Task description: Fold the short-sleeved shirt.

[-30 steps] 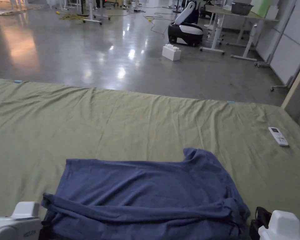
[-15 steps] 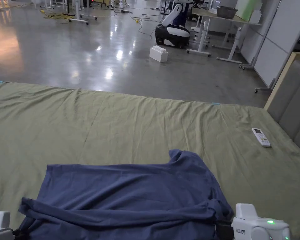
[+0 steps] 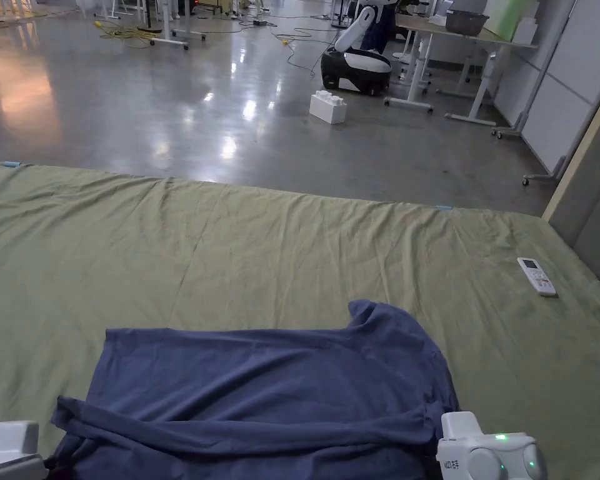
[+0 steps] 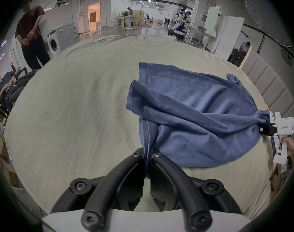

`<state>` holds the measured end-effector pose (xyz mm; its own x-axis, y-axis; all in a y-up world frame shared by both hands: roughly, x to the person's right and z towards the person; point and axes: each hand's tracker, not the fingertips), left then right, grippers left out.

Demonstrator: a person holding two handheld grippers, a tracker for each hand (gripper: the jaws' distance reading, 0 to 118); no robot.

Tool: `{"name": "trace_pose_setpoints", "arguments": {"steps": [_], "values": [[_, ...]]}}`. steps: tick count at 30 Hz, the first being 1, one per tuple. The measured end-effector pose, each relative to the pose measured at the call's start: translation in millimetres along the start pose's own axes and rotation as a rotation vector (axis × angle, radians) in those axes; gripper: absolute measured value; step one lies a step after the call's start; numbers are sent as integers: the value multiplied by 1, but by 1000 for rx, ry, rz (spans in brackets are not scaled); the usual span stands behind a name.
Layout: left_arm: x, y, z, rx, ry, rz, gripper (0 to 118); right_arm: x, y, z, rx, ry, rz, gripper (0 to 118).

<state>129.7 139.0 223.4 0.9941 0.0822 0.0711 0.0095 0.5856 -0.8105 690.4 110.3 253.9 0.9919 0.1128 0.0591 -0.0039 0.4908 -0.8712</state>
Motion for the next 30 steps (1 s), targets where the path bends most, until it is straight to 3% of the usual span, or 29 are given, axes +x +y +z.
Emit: {"name": "trace_pose_setpoints", "arguments": {"steps": [10, 16, 30], "values": [[-3, 24, 35, 52, -71, 30, 6, 5, 18, 63, 66, -29, -30, 10], [-10, 27, 70, 96, -99, 20, 6, 6, 12, 113, 106, -37, 16, 10], [-32, -90, 89, -60, -72, 10, 6, -17, -125, 133, -32, -38, -10, 10]]}}
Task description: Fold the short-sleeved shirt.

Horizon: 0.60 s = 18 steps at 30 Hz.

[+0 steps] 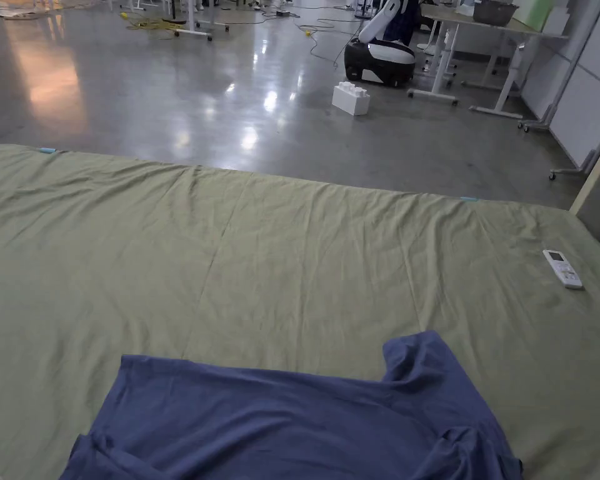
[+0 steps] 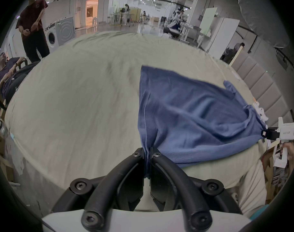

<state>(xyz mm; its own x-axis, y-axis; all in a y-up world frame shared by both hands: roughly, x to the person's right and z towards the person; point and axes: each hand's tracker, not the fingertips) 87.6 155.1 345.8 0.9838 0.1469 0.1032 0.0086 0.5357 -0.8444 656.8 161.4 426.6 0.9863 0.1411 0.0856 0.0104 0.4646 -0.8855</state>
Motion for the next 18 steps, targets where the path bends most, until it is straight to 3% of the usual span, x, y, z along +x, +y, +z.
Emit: {"name": "trace_pose_setpoints", "arguments": {"steps": [13, 16, 17, 18], "values": [[-15, -24, -42, -48, 33, -50, 6, -19, -46, -29, 69, -68, 84, 15], [-14, -20, -33, -42, 29, -44, 7, -19, -40, -16, 81, -138, 80, 49], [-13, -17, -29, -32, 29, -38, 11, -17, -35, -8, 110, -138, 48, 69], [-9, -13, -25, 0, 28, -36, 17, -16, -30, 0, 152, -134, 21, 78]]}}
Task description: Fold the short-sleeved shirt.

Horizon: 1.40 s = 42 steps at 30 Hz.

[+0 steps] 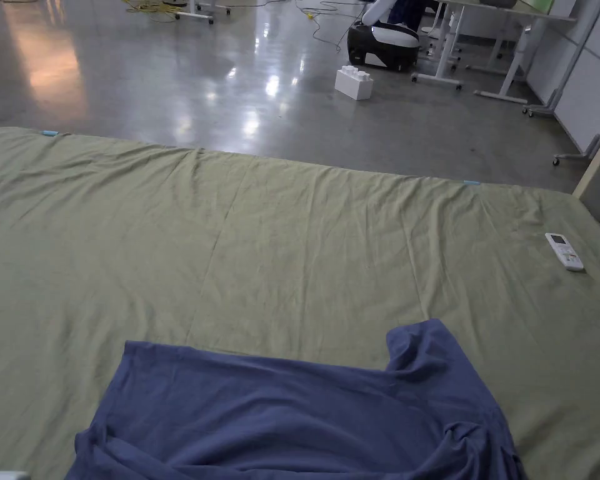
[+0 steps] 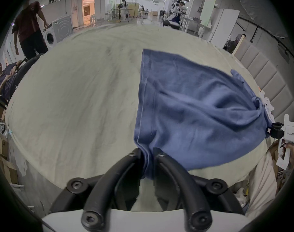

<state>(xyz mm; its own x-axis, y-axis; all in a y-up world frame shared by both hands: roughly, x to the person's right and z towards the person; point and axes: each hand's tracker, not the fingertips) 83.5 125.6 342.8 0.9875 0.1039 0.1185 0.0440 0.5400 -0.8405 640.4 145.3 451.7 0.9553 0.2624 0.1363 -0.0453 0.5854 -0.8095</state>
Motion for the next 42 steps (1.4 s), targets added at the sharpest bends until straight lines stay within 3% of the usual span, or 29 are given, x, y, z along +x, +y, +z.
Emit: {"name": "trace_pose_setpoints", "arguments": {"steps": [5, 11, 13, 15, 16, 17, 18, 20, 24, 30, 42], "values": [[19, 34, 26, 232, -9, -6, 57, -7, 46, 36, 240, 1, -74, 82], [55, 73, 55, 518, 39, -38, 56, -35, 92, 59, 539, 19, -147, 80], [67, 82, 63, 601, 52, -42, 55, -44, 103, 67, 617, 17, -177, 72], [77, 89, 72, 674, 67, -48, 46, -52, 112, 71, 686, 24, -214, 46], [82, 92, 76, 706, 80, -53, 39, -56, 115, 72, 714, 21, -230, 36], [87, 94, 80, 740, 93, -63, 24, -60, 119, 74, 738, 7, -240, 26], [91, 95, 82, 768, 108, -74, 14, -62, 122, 77, 766, -1, -238, 22], [98, 97, 85, 813, 135, -91, 5, -68, 128, 80, 816, 6, -226, 6], [105, 98, 91, 846, 116, -98, 3, -75, 138, 82, 860, -17, -184, 2], [99, 102, 87, 833, 116, -104, 2, -78, 145, 78, 849, -7, -215, 1], [36, 146, 20, 549, 64, -69, 2, -67, 140, 55, 771, -20, -205, 1]]}}
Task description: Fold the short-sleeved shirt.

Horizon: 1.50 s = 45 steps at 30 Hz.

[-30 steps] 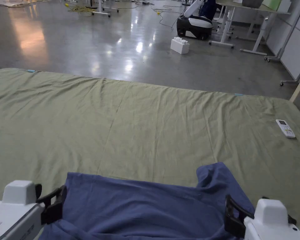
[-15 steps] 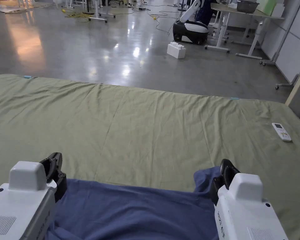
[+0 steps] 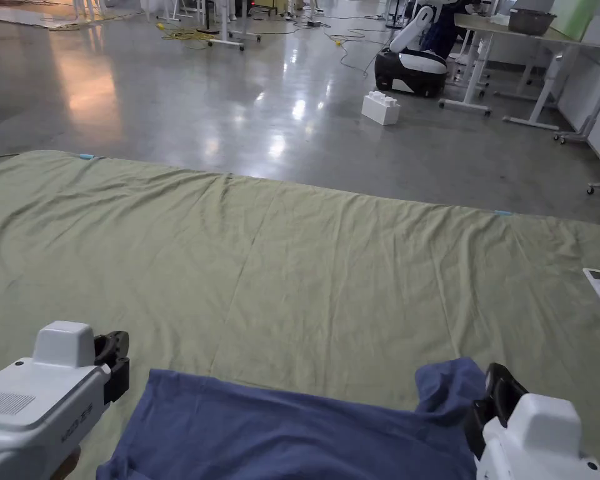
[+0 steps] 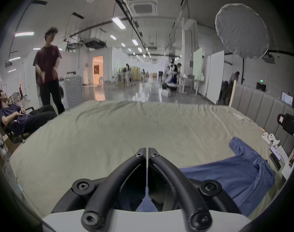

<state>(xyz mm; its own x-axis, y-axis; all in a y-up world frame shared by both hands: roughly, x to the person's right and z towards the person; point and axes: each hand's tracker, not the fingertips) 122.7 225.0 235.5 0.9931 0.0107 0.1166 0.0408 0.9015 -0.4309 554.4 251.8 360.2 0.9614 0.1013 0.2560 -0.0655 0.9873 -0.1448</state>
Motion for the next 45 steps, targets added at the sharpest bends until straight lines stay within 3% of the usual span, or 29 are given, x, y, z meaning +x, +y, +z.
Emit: {"name": "trace_pose_setpoints", "arguments": {"steps": [3, 4, 7, 8, 16, 23, 25, 29, 31, 33, 35, 40, 45], "values": [[-9, -1, -45, -202, -41, 19, 5, 4, -7, -6, -26, -7, 2, 1], [-12, -4, -61, -247, -47, 33, 13, 5, -8, -7, -34, -9, 6, 1], [-19, -13, -104, -374, -55, 52, 65, 8, -12, -10, -60, -13, 13, 1], [-19, -15, -117, -418, -53, 54, 74, 9, -14, -12, -69, -17, 18, 1], [-13, -32, -184, -569, -33, -11, 74, 22, -31, -24, -145, -45, 18, 1], [8, -47, -197, -564, -23, -130, 69, 28, -47, -37, -216, -56, -2, 1], [10, -44, -195, -553, -32, -105, 54, 33, -51, -45, -250, -62, -17, 1], [13, -44, -194, -542, -54, -98, 8, 50, -60, -77, -374, -67, -49, 1], [11, -41, -192, -545, -74, -90, 4, 63, -66, -104, -521, -57, -77, 2], [9, -37, -189, -546, -77, -75, 3, 73, -68, -135, -621, -45, -35, 29], [7, -31, -182, -525, -78, -58, 3, 82, -74, -164, -678, -5, -50, 63], [5, -23, -163, -465, -79, -37, 3, 95, -92, -236, -831, 45, 63, 84], [5, -23, -155, -452, -68, -17, 3, 102, -118, -284, -960, 59, 95, 86]]}}
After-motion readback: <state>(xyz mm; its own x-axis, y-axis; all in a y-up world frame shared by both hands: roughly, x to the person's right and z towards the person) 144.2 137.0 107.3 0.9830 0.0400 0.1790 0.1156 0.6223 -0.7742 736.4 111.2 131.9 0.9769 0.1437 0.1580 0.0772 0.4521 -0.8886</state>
